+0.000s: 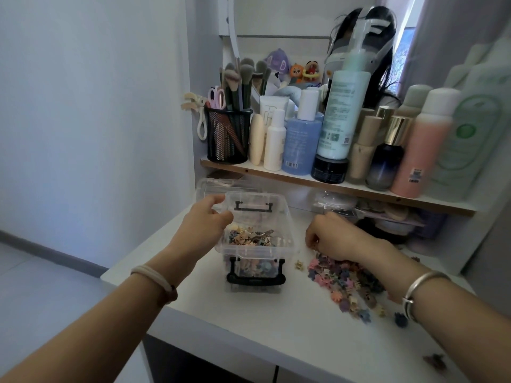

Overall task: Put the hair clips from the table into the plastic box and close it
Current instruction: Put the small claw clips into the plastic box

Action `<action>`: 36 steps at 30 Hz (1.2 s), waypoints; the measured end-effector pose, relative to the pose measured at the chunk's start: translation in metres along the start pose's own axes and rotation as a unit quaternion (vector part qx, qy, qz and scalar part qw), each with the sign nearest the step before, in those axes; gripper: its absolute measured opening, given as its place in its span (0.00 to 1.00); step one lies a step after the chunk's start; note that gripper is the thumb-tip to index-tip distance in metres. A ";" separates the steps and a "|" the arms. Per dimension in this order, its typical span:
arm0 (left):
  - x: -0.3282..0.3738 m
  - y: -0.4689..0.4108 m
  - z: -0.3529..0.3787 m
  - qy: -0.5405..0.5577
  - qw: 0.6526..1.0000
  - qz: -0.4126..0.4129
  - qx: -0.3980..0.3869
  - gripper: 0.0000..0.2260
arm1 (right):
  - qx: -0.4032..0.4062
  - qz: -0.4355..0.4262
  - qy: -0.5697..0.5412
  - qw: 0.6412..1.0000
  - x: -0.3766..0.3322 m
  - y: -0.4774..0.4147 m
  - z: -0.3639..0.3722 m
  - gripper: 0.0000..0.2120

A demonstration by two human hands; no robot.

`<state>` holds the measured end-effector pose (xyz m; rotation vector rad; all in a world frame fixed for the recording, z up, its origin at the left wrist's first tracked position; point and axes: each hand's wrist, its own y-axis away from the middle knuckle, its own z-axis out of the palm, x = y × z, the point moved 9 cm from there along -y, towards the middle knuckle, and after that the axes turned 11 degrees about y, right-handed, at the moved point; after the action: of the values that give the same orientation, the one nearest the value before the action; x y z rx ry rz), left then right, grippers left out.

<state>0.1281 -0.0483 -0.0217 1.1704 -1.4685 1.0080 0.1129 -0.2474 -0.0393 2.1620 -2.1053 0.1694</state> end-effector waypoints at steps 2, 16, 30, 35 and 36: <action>0.000 0.000 0.000 0.000 1.000 -0.003 -0.001 0.21 | 0.005 0.002 -0.013 1.000 0.001 0.001 -0.001 0.13; -0.001 0.000 0.001 0.010 1.000 -0.007 0.000 0.21 | 0.161 0.000 -0.384 0.909 -0.010 0.021 -0.089 0.09; 0.001 0.002 0.001 0.009 1.000 -0.004 0.004 0.21 | -0.002 0.069 -0.041 0.997 0.017 0.008 0.002 0.12; 0.001 0.002 0.002 0.007 1.000 -0.008 -0.001 0.20 | 0.023 0.073 -0.076 0.994 0.016 0.007 -0.004 0.11; 0.001 0.002 0.001 0.007 1.000 -0.008 -0.001 0.21 | 0.051 0.076 -0.092 0.992 0.016 0.007 -0.013 0.10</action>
<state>0.1257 -0.0493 -0.0211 1.1707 -1.4463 1.0014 0.1061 -0.2612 -0.0243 2.1480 -2.4145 0.0958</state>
